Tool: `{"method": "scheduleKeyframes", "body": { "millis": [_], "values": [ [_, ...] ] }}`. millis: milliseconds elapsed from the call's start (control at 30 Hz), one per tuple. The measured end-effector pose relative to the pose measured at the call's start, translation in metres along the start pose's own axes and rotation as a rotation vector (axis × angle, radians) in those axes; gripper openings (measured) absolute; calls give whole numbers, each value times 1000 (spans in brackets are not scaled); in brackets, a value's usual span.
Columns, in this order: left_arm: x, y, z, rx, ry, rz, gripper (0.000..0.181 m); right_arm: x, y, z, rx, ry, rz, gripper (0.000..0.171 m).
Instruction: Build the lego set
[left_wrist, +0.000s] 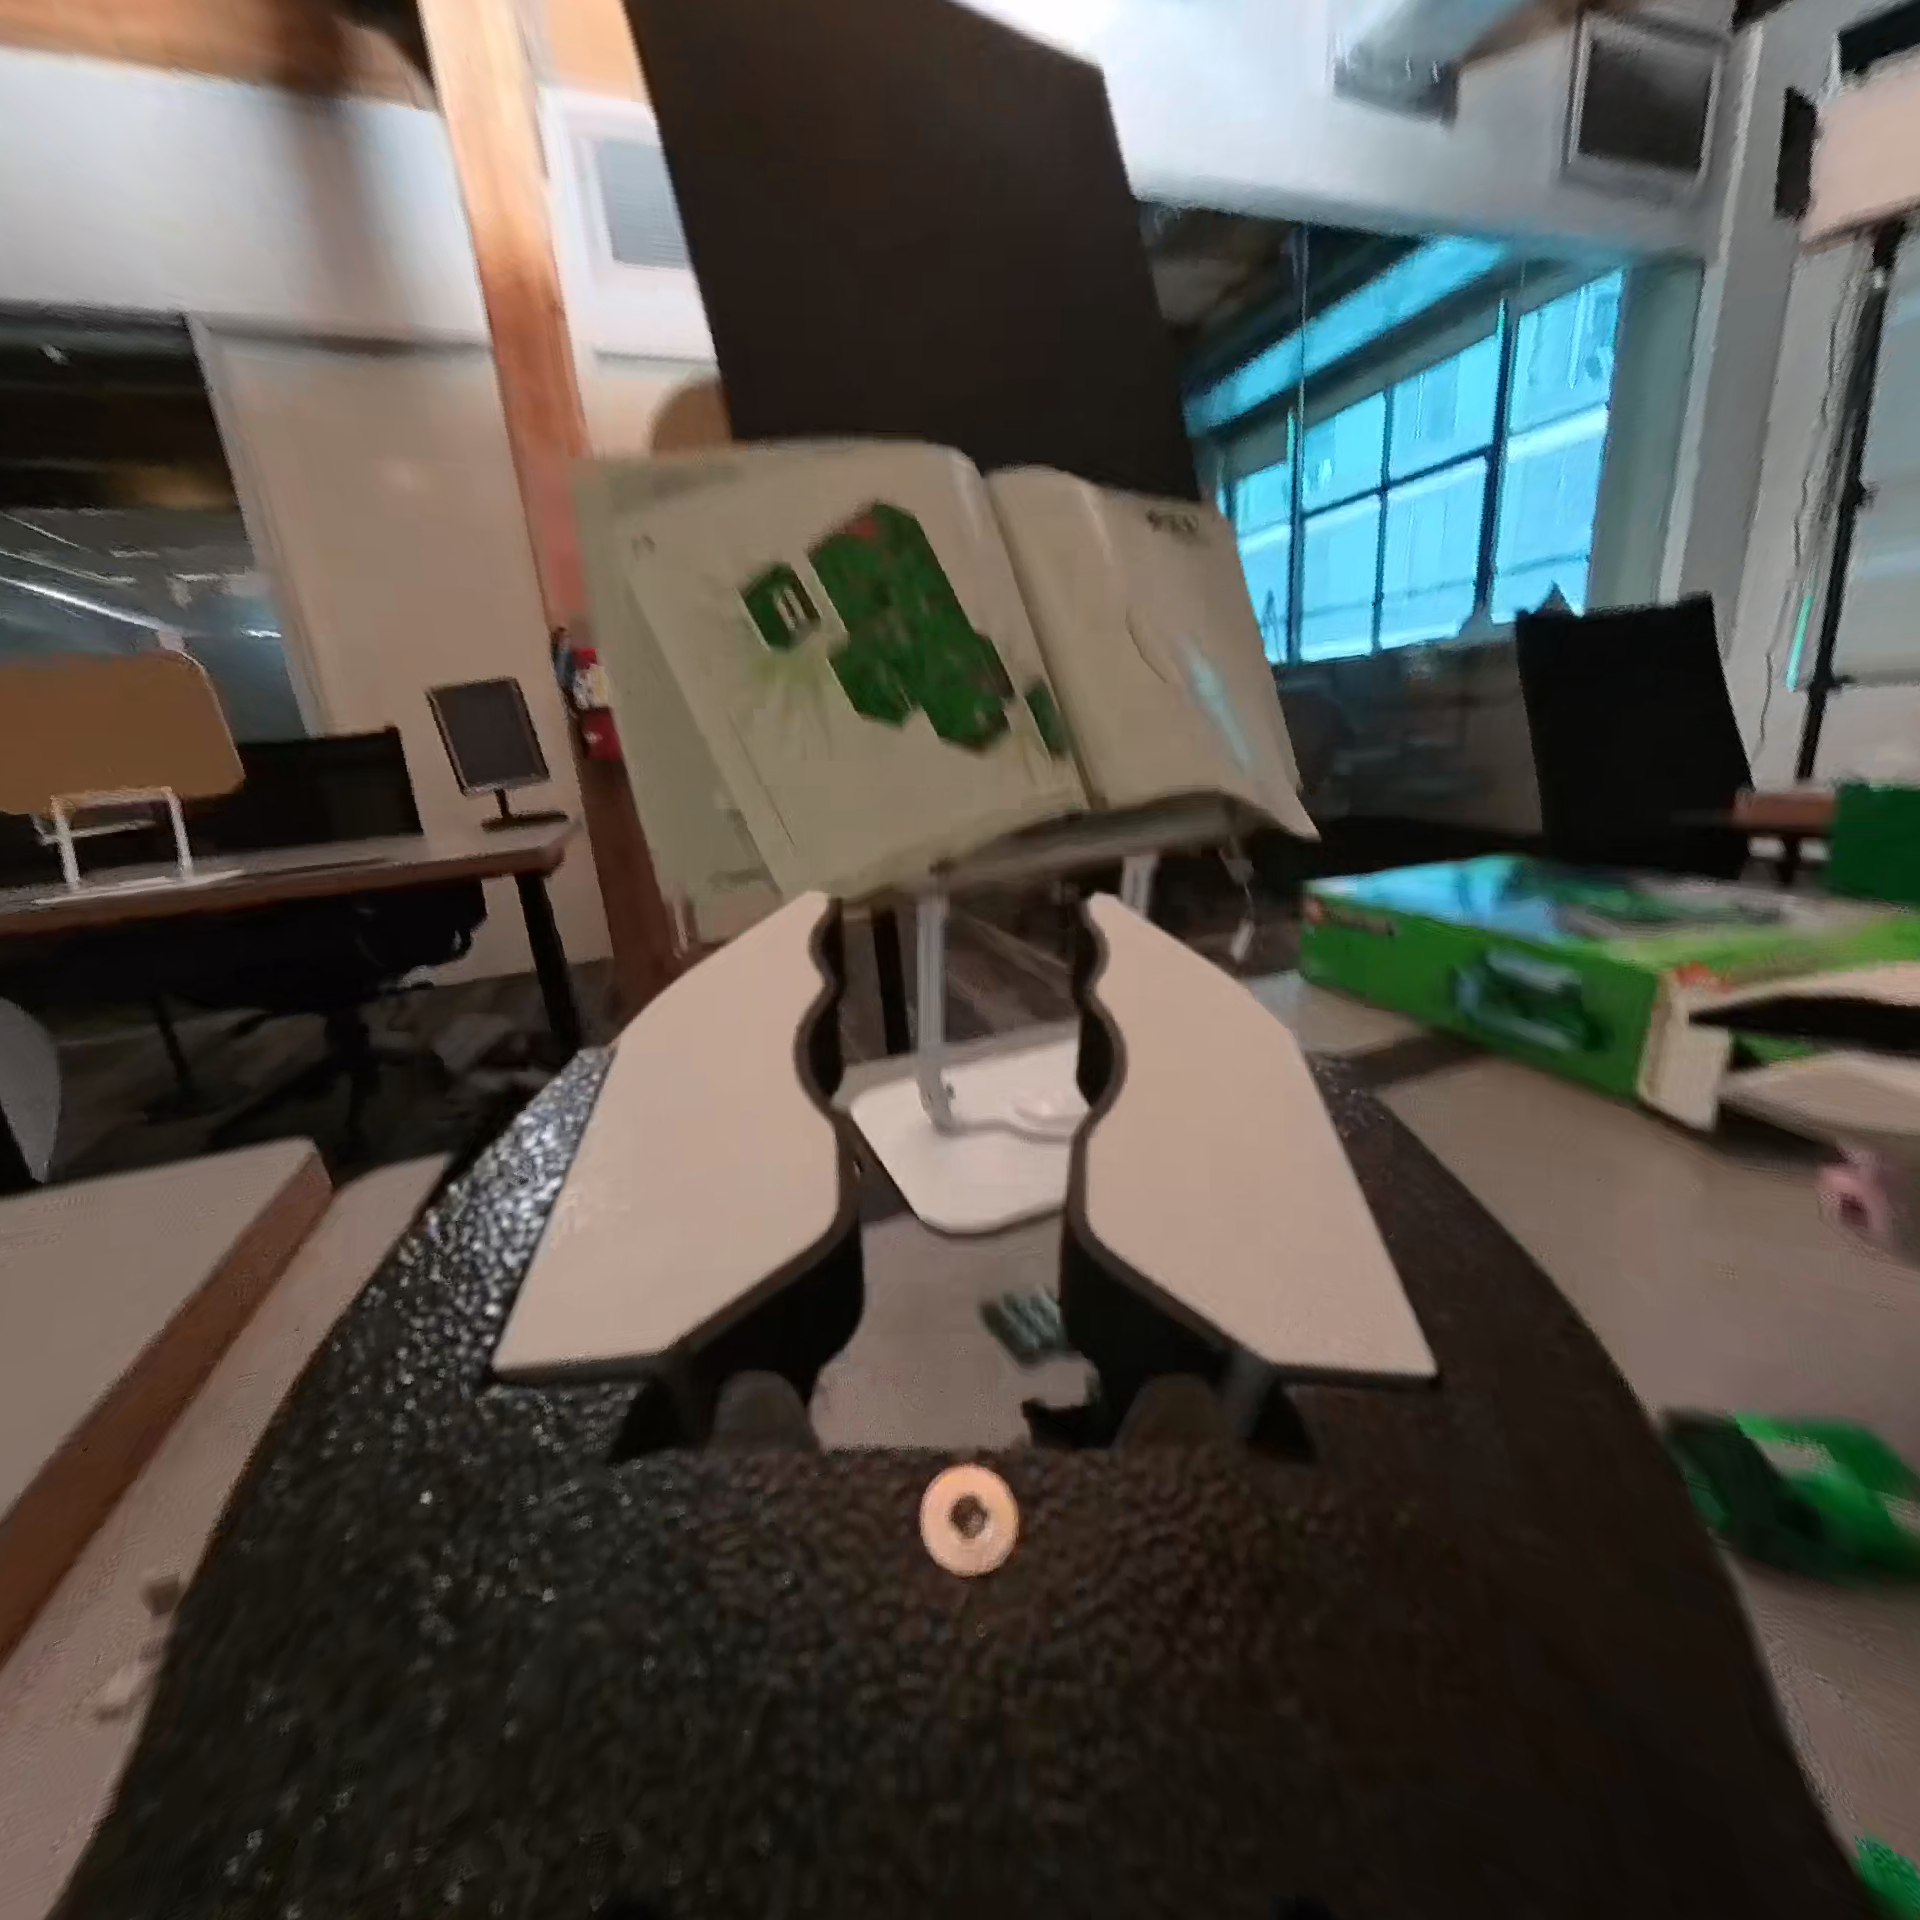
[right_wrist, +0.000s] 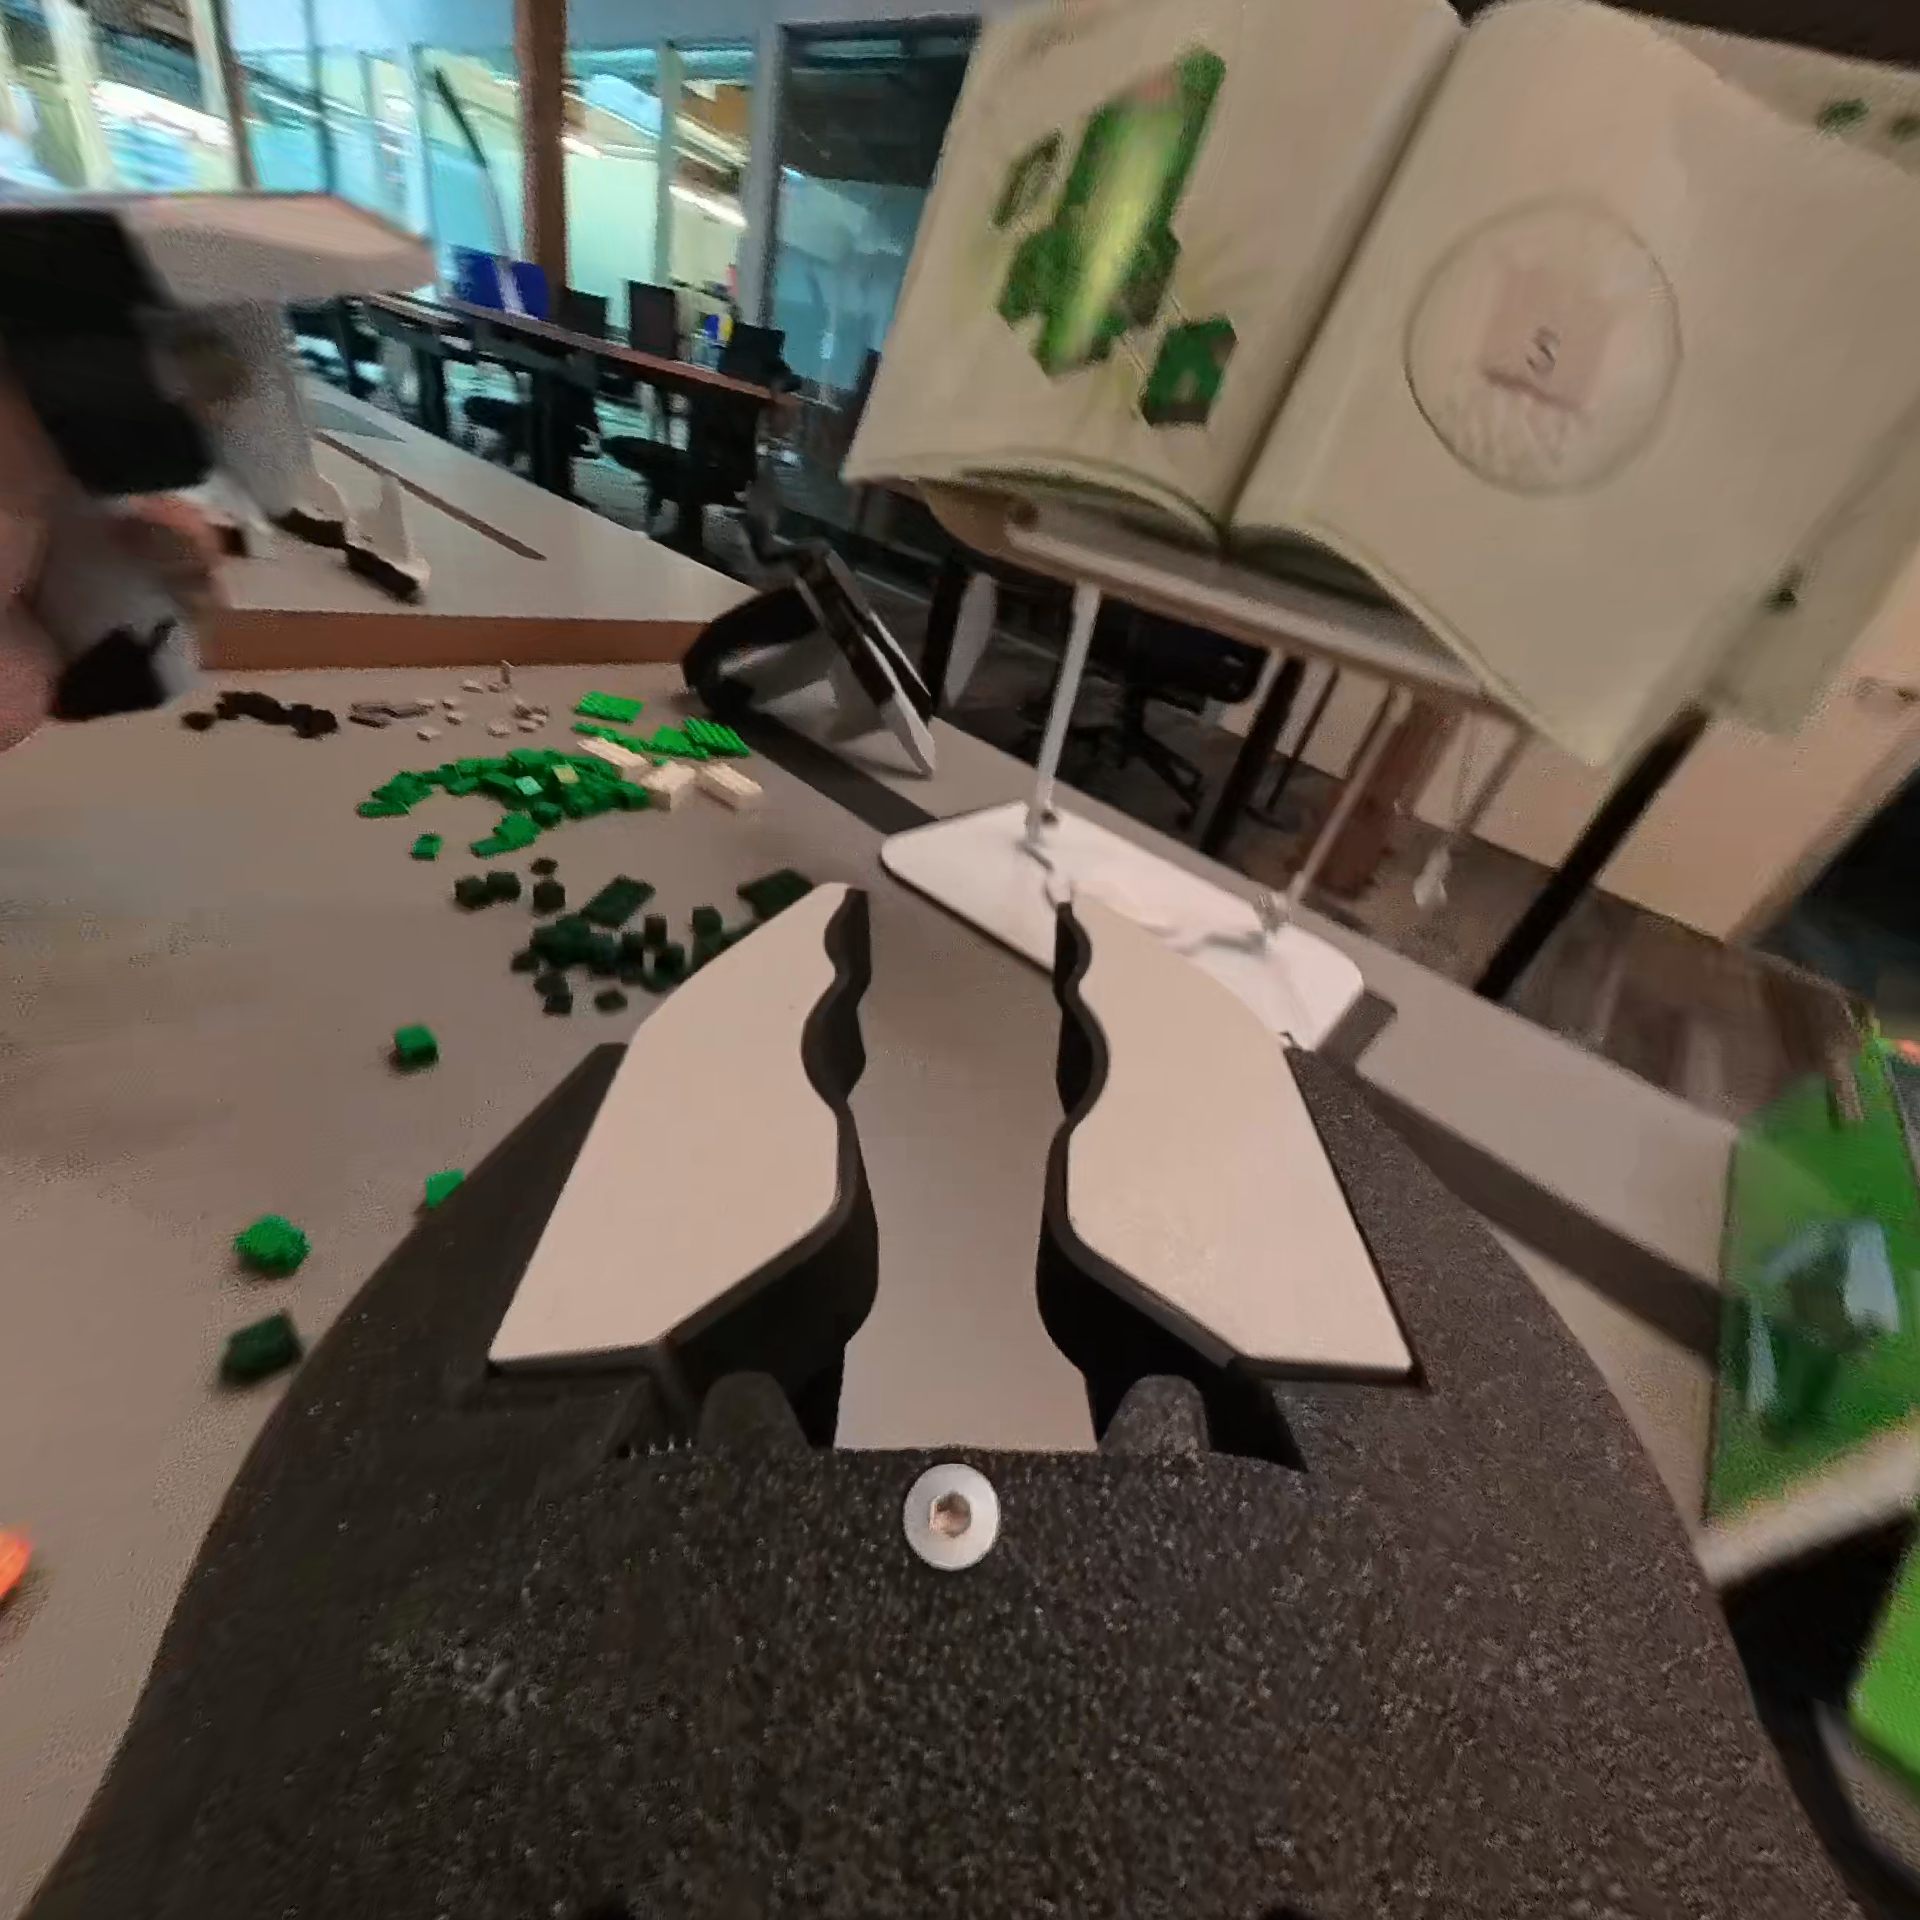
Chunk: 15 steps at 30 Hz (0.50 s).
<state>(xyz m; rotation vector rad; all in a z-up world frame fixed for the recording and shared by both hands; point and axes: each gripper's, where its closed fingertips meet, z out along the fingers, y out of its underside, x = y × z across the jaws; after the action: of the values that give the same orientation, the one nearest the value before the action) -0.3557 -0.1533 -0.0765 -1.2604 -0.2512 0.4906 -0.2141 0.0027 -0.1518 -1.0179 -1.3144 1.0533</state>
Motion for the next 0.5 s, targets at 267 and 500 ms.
{"method": "scheduleKeyframes", "body": {
  "millis": [267,500],
  "values": [
    [51,55,-41,-124,158,79,49,-4,12,-37,56,25,54,27],
    [69,71,-35,-188,243,82,54,-9,11,-34,60,-8,32,26]
  ]
}}
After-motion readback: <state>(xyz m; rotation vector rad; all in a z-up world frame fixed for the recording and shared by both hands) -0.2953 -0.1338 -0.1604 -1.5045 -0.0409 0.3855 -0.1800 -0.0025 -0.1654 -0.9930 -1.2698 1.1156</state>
